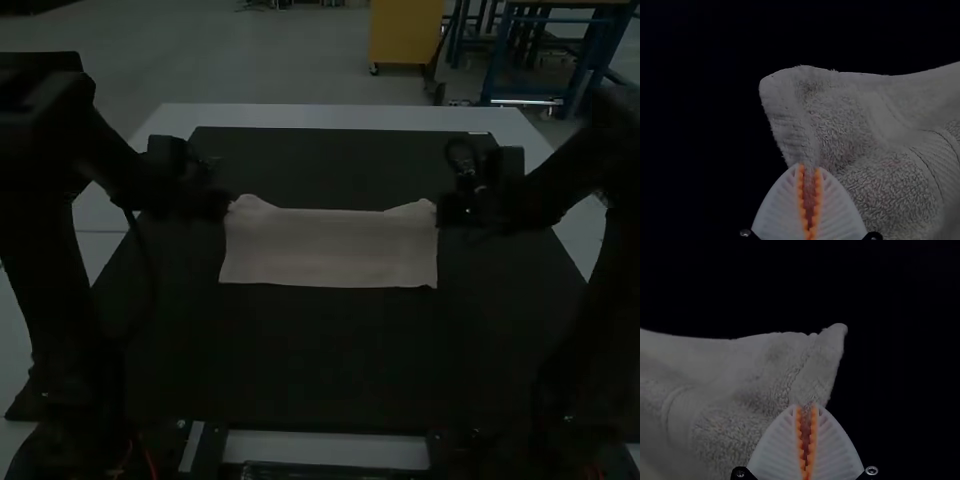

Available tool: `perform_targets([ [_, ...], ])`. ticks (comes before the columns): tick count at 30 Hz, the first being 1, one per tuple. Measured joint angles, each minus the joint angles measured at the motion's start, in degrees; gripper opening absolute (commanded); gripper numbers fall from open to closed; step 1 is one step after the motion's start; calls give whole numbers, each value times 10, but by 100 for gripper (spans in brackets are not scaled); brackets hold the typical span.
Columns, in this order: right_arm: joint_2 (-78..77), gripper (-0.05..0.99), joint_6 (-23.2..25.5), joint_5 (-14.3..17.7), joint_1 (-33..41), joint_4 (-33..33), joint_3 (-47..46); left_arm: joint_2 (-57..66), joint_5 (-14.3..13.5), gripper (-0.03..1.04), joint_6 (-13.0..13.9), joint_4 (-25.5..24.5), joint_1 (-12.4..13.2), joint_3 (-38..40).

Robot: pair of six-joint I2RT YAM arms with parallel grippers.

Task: Fold the towel.

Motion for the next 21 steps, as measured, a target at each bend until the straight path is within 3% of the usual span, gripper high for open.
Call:
perform_targets([
  [14, -109, -2, 0, -25, 0, -59, -88, -141, -2, 2, 0, -25, 0, -111],
  [21, -116, -2, -5, -32, 0, -60, -135, -173, -17, 2, 2, 33, 0, -195],
])
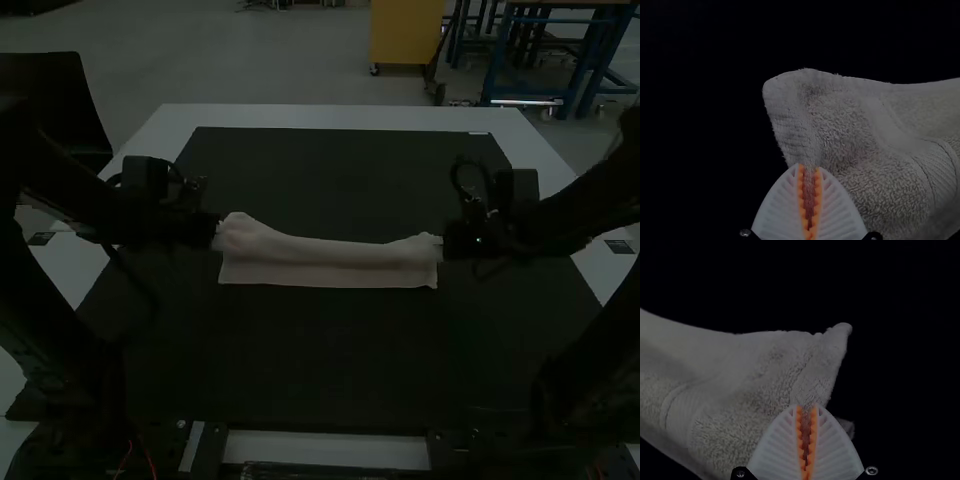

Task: Fold the towel.

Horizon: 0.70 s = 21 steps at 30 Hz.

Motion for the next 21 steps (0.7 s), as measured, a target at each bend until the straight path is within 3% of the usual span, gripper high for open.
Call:
perform_targets([
  [6, 2, -2, -2, -6, -4, 47, -37, 0, -12, 2, 0, 63, 0, -66],
  [14, 57, -2, -10, -10, -4, 90, -54, 0, -24, 3, 0, 90, 0, -99],
  [16, 66, 12, -10, -10, -4, 96, -56, 0, -26, 30, 2, 97, 0, -107],
  [17, 70, 18, -10, -9, -4, 98, -56, 0, -27, 49, 2, 98, 0, -110],
  [19, 77, 42, -11, -5, -4, 103, -56, 0, -31, 89, 3, 103, 0, -115],
  [21, 85, 47, -12, 0, -6, 112, -56, 0, -33, 97, 4, 106, 0, -118],
])
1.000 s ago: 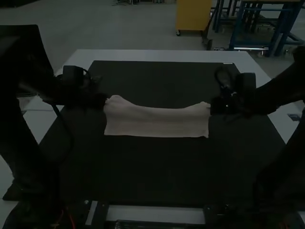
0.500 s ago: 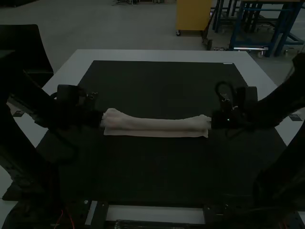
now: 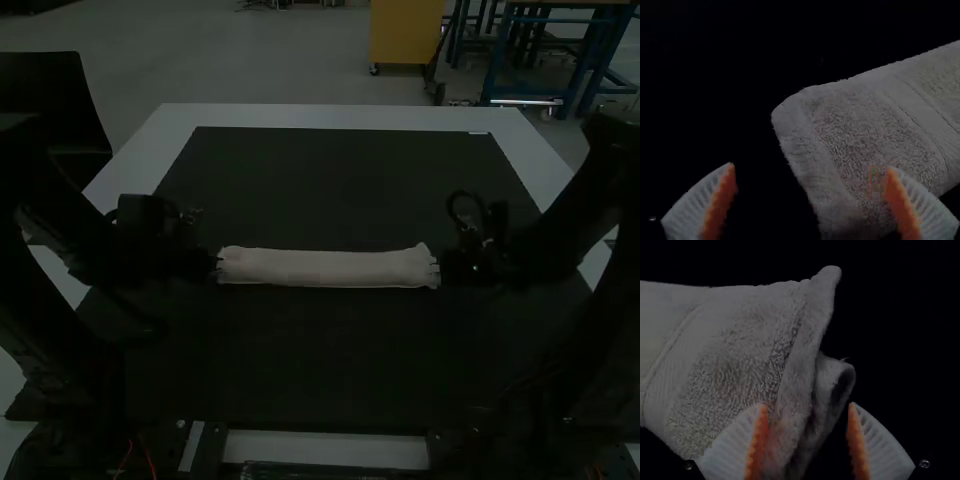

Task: Fold the towel.

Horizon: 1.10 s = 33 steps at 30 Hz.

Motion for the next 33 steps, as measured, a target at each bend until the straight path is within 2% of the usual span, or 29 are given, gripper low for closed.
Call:
perform_targets([
  [5, 3, 70, 5, 8, -1, 2, 0, 0, -6, 97, 0, 2, 0, 0],
  [8, 0, 87, 11, 9, -1, -14, 1, 0, -8, 97, 0, 20, 6, 0],
  [9, -3, 90, 14, 9, -1, -22, 2, 0, -8, 97, -1, 28, 10, 0],
  [15, -54, 89, 29, 7, 1, -48, 13, 0, -6, 97, -8, 45, 50, 0],
  [18, -59, 89, 35, 4, 5, -48, 26, 0, -3, 97, -9, 44, 62, 0],
  [33, -10, 89, 41, 2, 12, -49, 29, 0, 4, 97, -13, 42, 63, 0],
])
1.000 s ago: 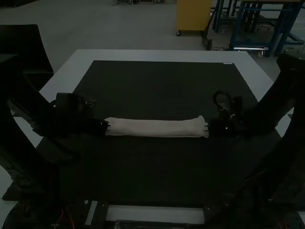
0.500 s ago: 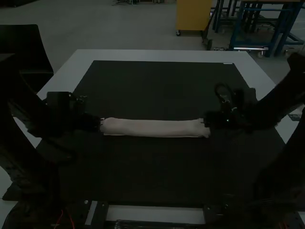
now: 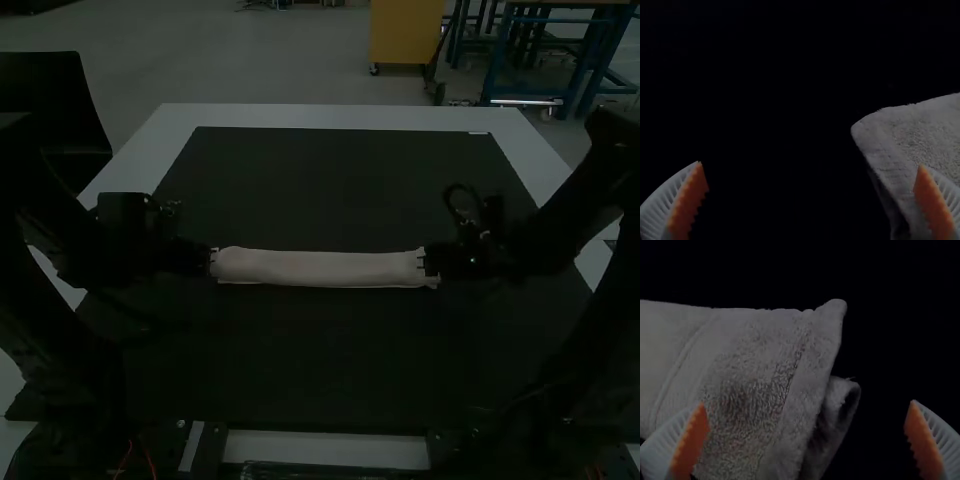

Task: Fold the towel.

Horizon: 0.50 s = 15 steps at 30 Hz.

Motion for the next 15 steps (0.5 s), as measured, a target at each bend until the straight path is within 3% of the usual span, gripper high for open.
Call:
perform_targets([
  [15, 24, 87, 2, -8, 13, -1, 24, 0, 0, 97, -5, -9, 0, 0],
])
